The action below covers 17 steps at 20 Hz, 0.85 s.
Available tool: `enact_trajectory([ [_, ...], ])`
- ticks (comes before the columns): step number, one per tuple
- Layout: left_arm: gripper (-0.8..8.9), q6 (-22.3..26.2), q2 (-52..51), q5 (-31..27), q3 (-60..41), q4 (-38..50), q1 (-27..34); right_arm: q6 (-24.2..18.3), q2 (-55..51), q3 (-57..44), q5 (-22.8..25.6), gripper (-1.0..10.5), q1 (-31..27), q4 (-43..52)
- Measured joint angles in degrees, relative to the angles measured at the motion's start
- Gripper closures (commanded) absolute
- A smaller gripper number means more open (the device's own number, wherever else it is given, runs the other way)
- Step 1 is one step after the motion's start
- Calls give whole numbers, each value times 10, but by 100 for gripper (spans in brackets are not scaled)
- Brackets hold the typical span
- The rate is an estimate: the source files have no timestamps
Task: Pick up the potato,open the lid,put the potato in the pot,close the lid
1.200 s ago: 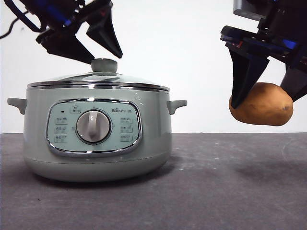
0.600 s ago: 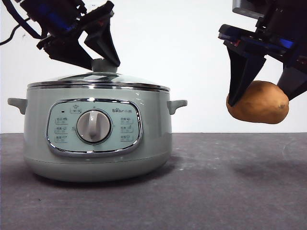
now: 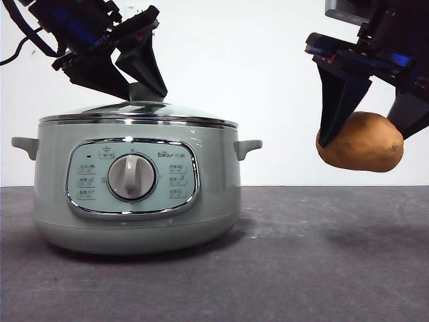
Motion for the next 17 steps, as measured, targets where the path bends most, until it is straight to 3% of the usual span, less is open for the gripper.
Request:
enact_trajectory([
  [2, 822, 2, -9, -13, 0, 0, 0, 0, -1, 16, -5, 949, 0, -5],
  [6, 822, 5, -73, -28, 19, -19, -1, -20, -1, 89, -86, 957, 2, 0],
  [9, 822, 9, -137, -39, 68, -50, -1, -37, 7, 152, -90, 958, 27, 1],
  [12, 822, 17, -201, -86, 109, -123, -2, -55, 46, 208, -90, 958, 50, 1],
  [17, 822, 20, -298, -127, 139, -232, -2, -76, 168, 312, -97, 958, 88, -2],
])
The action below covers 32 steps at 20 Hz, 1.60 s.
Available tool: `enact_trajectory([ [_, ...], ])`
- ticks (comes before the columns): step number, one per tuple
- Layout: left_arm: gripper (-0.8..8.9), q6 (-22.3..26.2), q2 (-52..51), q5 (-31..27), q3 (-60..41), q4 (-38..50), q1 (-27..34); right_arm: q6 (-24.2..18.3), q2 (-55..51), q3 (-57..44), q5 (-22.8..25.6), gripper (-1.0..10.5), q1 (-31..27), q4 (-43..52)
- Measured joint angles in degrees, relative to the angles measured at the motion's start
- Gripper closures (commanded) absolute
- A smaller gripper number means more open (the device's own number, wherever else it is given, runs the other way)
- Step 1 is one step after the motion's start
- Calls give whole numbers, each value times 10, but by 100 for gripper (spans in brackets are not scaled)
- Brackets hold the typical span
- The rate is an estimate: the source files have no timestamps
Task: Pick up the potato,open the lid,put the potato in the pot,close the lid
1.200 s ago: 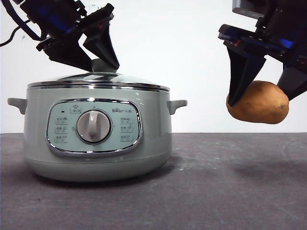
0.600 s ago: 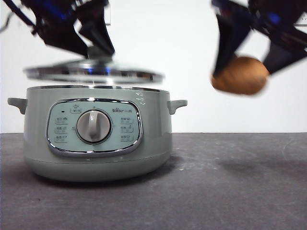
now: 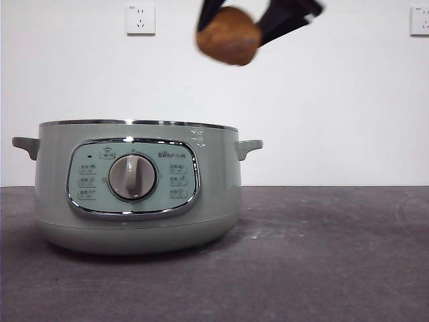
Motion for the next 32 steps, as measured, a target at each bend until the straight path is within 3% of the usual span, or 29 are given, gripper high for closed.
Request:
enact_trajectory([
  [5, 822, 0, -74, -9, 2, -50, 0, -31, 156, 125, -22, 958, 22, -8],
  [11, 822, 0, -85, -12, 2, -101, 0, -68, 309, 216, 0, 958, 48, -7],
  [21, 822, 0, -70, -11, 2, -108, 0, -110, 362, 220, 10, 944, 54, -24],
  [22, 822, 0, -65, -11, 2, -108, 0, -113, 364, 220, 10, 902, 54, -24],
  [24, 822, 0, -59, -11, 2, -108, 0, -115, 364, 220, 10, 639, 54, -24],
  [25, 822, 0, -57, -11, 2, -109, 0, -115, 364, 220, 10, 573, 54, -24],
  [29, 822, 0, -56, -11, 2, -109, 0, -116, 364, 220, 9, 561, 54, -24],
  [32, 822, 0, -56, -11, 2, -109, 0, -115, 364, 220, 9, 468, 54, -30],
])
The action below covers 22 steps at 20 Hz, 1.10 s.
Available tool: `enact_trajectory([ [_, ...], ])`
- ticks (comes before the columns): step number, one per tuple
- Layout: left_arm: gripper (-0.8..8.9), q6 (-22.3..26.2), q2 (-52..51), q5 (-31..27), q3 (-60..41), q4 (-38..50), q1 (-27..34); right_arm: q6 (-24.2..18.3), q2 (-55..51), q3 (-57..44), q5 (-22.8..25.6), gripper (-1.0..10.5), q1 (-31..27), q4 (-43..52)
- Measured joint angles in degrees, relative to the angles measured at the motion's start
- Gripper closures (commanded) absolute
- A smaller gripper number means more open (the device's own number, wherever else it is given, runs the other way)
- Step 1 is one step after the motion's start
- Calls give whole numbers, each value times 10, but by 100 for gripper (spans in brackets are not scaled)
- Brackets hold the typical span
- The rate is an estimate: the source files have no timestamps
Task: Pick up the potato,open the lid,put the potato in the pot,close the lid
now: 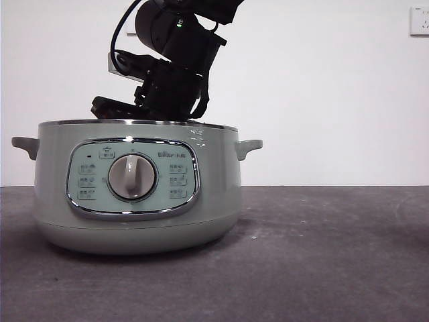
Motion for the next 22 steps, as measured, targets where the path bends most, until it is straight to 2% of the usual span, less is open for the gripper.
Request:
enact_trajectory([
  [3, 822, 0, 0, 0, 0, 0, 0, 3, 0, 0, 0, 474, 0, -9],
  [6, 822, 0, 6, -1, 0, 0, 0, 5, -30, 0, 1, 474, -7, -68],
  [10, 822, 0, 45, -1, 0, 23, 0, 5, -164, 0, 54, 474, -32, -177],
  [15, 822, 0, 148, 2, 0, 59, 0, 9, -323, 1, 63, 475, -58, -235],
  [22, 822, 0, 303, 81, 0, 137, 0, 15, -436, 1, 63, 475, -64, -250],
])
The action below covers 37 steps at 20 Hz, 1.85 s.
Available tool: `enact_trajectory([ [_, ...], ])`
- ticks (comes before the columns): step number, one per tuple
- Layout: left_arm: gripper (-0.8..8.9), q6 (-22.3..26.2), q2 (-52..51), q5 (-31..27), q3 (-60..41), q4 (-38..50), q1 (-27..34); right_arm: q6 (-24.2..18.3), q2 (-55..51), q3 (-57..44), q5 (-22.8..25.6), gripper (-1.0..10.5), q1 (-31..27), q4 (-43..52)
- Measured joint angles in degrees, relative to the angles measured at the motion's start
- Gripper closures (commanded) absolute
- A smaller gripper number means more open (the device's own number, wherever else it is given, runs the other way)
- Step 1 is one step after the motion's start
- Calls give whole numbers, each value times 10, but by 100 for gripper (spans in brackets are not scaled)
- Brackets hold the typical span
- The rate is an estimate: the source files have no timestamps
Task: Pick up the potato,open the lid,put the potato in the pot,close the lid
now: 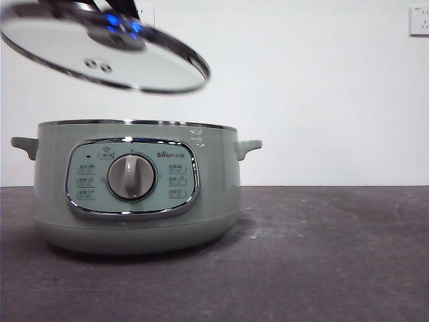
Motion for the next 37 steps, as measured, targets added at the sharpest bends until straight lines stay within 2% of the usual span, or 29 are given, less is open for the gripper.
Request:
enact_trajectory([
  [6, 822, 0, 94, 9, 0, 44, -19, 3, -18, 0, 43, 476, 0, -31],
  [18, 813, -7, 117, 4, 7, 3, -27, 4, -18, 0, 43, 476, 0, -35],
  [19, 789, -7, 117, 4, 7, 2, -27, 4, -18, 0, 43, 476, 0, -35],
  [20, 701, -7, 117, 4, 7, 2, -27, 5, -18, 0, 43, 476, 0, -35],
  [22, 461, -7, 117, 3, 7, 2, -27, 5, -18, 0, 43, 476, 0, -35],
  [23, 434, -7, 117, -1, 7, 2, -27, 5, -18, 0, 43, 476, 0, -35],
  [27, 436, -4, 111, -24, 7, 28, -27, 5, -18, 0, 43, 476, 0, -35],
  [32, 436, -4, 26, -25, 21, 28, -31, 5, -18, 0, 43, 478, -2, -35],
  [35, 437, -4, -47, -24, 23, -9, -38, 8, -18, 0, 41, 480, -17, -35],
  [37, 442, -4, -97, -24, 23, -46, -39, 12, -21, -11, 41, 550, -28, -33],
])
